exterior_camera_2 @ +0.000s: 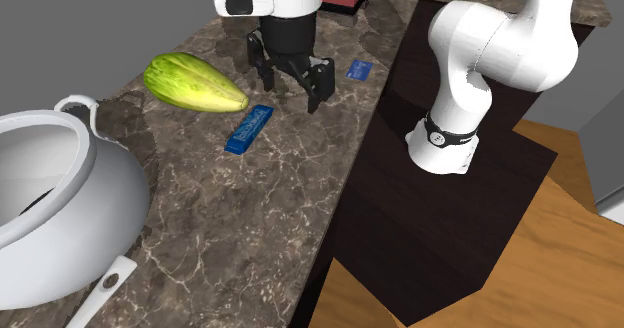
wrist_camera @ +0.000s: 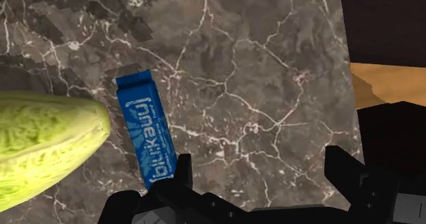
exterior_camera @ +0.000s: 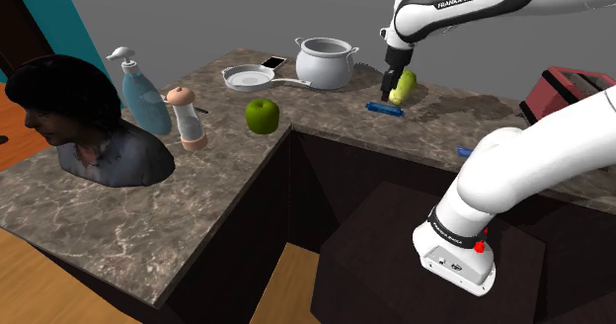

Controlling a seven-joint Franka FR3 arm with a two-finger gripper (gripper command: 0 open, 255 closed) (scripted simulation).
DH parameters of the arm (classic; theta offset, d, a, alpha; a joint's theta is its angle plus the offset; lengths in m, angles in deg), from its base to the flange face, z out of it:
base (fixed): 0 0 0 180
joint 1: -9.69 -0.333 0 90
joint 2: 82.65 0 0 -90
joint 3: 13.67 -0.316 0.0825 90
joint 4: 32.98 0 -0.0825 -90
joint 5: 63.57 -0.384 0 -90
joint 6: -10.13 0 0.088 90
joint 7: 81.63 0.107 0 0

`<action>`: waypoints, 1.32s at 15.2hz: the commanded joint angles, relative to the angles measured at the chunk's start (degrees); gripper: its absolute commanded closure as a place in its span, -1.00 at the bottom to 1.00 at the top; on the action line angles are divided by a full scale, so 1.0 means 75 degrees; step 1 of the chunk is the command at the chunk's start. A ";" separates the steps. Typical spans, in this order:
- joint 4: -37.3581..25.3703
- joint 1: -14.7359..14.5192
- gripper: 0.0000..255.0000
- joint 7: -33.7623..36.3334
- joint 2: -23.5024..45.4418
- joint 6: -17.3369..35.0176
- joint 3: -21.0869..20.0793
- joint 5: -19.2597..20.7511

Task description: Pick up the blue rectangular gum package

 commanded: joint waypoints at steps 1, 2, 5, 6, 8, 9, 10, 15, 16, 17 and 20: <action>-0.0093 -0.0002 -1.00 -0.0569 0.0409 0.0394 0.0416 0.0019; -0.0168 -0.0033 -1.00 -0.0838 0.0668 0.0602 0.0615 -0.0020; -0.0463 -0.0170 -1.00 -0.1709 0.1521 0.1203 0.1206 -0.0287; -0.0584 -0.0229 -1.00 -0.2028 0.1831 0.1391 0.1398 -0.0435; -0.0862 -0.0352 -1.00 -0.2721 0.2493 0.1740 0.1767 -0.0835; -0.0966 -0.0385 -1.00 -0.2972 0.2729 0.1847 0.1876 -0.1005; -0.0914 -0.0384 -1.00 -0.3002 0.2799 0.1959 0.1888 -0.1043; -0.0682 -0.0417 -1.00 -0.3178 0.3183 0.2522 0.1973 -0.1276; -0.0641 -0.0426 -1.00 -0.3221 0.3267 0.2634 0.1989 -0.1334; -0.0618 -0.0430 -1.00 -0.3246 0.3316 0.2699 0.1997 -0.1369; -0.0611 -0.0433 1.00 -0.3244 0.3329 0.2716 0.1992 -0.1378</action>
